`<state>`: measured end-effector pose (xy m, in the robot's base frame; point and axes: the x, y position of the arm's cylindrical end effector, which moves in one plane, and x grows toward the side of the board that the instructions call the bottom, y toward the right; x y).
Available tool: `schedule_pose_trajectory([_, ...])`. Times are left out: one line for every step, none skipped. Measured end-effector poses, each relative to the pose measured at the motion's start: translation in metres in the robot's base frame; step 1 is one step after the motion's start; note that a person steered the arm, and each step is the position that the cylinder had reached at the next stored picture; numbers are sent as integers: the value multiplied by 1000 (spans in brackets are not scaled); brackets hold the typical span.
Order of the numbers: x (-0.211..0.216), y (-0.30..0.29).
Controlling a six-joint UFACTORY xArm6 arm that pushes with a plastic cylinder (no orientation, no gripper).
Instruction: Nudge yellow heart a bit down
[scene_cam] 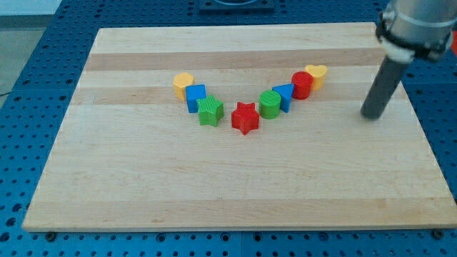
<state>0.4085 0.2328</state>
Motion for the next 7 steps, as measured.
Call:
schedule_pose_trajectory([-82, 10])
schedule_pose_trajectory([-128, -8])
schedule_pose_trajectory([-127, -101])
schedule_pose_trajectory([-79, -187])
schedule_pose_trajectory([-48, -198])
schedule_pose_trajectory([-61, -187])
schedule_pose_trajectory([-61, -159])
